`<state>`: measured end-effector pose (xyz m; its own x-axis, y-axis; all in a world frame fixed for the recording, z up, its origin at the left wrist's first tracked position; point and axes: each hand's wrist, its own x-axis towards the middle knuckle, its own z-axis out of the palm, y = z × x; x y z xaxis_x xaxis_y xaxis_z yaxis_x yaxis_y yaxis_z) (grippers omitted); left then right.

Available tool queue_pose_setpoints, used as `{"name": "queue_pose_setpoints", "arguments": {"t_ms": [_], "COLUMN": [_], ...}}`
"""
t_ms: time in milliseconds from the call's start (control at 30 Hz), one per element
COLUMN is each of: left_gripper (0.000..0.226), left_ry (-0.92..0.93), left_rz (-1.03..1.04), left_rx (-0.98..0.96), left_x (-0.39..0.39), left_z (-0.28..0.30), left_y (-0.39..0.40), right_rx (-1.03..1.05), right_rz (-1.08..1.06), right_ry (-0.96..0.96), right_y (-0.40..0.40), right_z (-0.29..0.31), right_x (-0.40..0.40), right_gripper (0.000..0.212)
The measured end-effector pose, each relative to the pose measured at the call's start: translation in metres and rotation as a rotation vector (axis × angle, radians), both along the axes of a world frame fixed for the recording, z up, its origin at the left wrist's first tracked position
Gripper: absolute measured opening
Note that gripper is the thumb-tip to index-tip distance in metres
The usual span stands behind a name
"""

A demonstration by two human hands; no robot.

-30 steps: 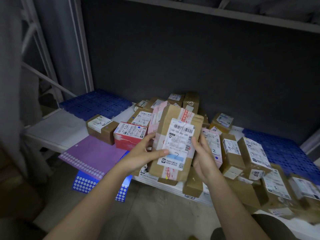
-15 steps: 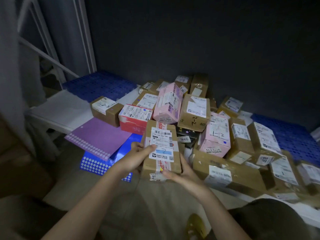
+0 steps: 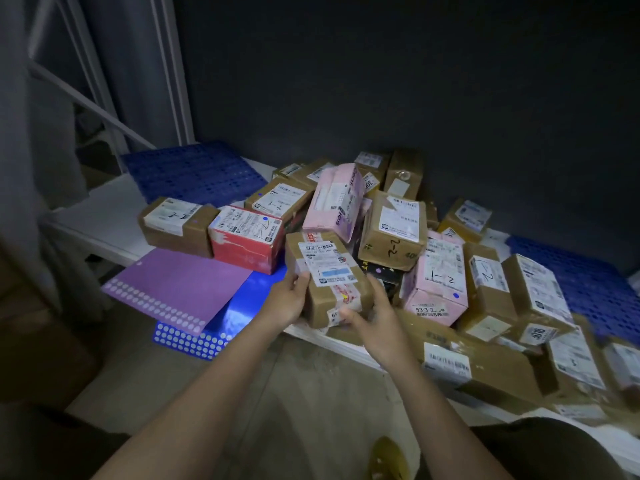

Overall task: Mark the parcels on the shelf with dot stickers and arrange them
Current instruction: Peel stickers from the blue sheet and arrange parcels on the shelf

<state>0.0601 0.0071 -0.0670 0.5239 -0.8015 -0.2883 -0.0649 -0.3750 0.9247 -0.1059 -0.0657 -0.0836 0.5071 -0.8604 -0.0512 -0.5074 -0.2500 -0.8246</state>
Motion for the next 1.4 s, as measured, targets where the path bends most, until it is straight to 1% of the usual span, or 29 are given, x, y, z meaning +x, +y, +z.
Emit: {"name": "queue_pose_setpoints", "arguments": {"t_ms": [100,167,267,333,467,533,600,633,700,767,867,900,933,1000,1100,1200,1233,1300,1333,1400], "left_gripper": [0.044,0.042,0.039,0.034,0.025,0.019,0.016,0.016,0.016,0.014,0.016,0.017,0.018,0.02,0.024,0.029,0.031,0.031,0.029,0.027], "left_ry": [-0.084,-0.088,-0.011,0.001,-0.104,-0.147,-0.157,-0.158,-0.155,-0.198,-0.34,-0.399,-0.46,-0.583,-0.787,-0.944,-0.985,-1.053,-1.07,-1.055], "left_rz": [0.009,0.004,0.003,0.038,0.275,0.392,0.5,0.551,0.64,0.679,0.642,0.621,0.603,0.568,0.465,0.242,0.161,0.037,0.007,0.0], "left_rx": [0.032,0.034,-0.028,-0.046,-0.101,-0.092,-0.052,-0.035,-0.017,0.012,0.057,0.071,0.079,0.078,0.069,-0.011,-0.031,-0.051,-0.056,-0.064], "left_x": [0.005,0.007,0.009,0.011,0.029,0.042,0.055,0.06,0.068,0.07,0.067,0.066,0.066,0.067,0.07,0.071,0.072,0.073,0.075,0.075], "left_z": [0.0,0.0,-0.006,-0.007,-0.025,-0.037,-0.051,-0.057,-0.071,-0.081,-0.09,-0.092,-0.094,-0.094,-0.095,-0.097,-0.1,-0.107,-0.111,-0.116], "left_y": [-0.009,-0.01,-0.006,0.002,0.028,0.048,0.068,0.077,0.093,0.106,0.12,0.123,0.125,0.127,0.127,0.122,0.119,0.113,0.111,0.109], "right_rx": [-0.192,-0.243,-0.295,-0.434,-0.756,-0.808,-0.8,-0.776,-0.657,-0.488,-0.288,-0.288,-0.332,-0.362,-0.191,-0.048,0.049,0.275,0.345,0.412], "right_rz": [0.006,-0.031,-0.057,-0.058,0.009,0.111,0.228,0.278,0.329,0.299,0.199,0.186,0.18,0.112,-0.123,-0.267,-0.301,-0.306,-0.283,-0.248], "right_ry": [0.185,0.216,0.183,0.164,-0.022,-0.079,-0.082,-0.078,-0.069,-0.036,0.035,0.046,0.05,0.032,-0.035,-0.112,-0.163,-0.299,-0.343,-0.378], "right_y": [-0.001,-0.001,0.007,0.017,0.04,0.054,0.067,0.074,0.087,0.098,0.11,0.114,0.117,0.122,0.125,0.125,0.125,0.123,0.122,0.12], "right_z": [0.003,0.002,0.0,-0.001,-0.001,-0.002,-0.01,-0.016,-0.036,-0.058,-0.088,-0.095,-0.1,-0.104,-0.11,-0.119,-0.119,-0.116,-0.116,-0.115], "right_x": [0.012,0.015,0.013,0.012,0.029,0.047,0.066,0.075,0.089,0.097,0.101,0.101,0.102,0.105,0.115,0.125,0.127,0.132,0.133,0.133], "right_gripper": [0.078,0.079,0.078,0.073,0.046,0.035,0.031,0.029,0.024,0.016,0.008,0.008,0.01,0.02,0.036,0.042,0.043,0.031,0.023,0.017]}}
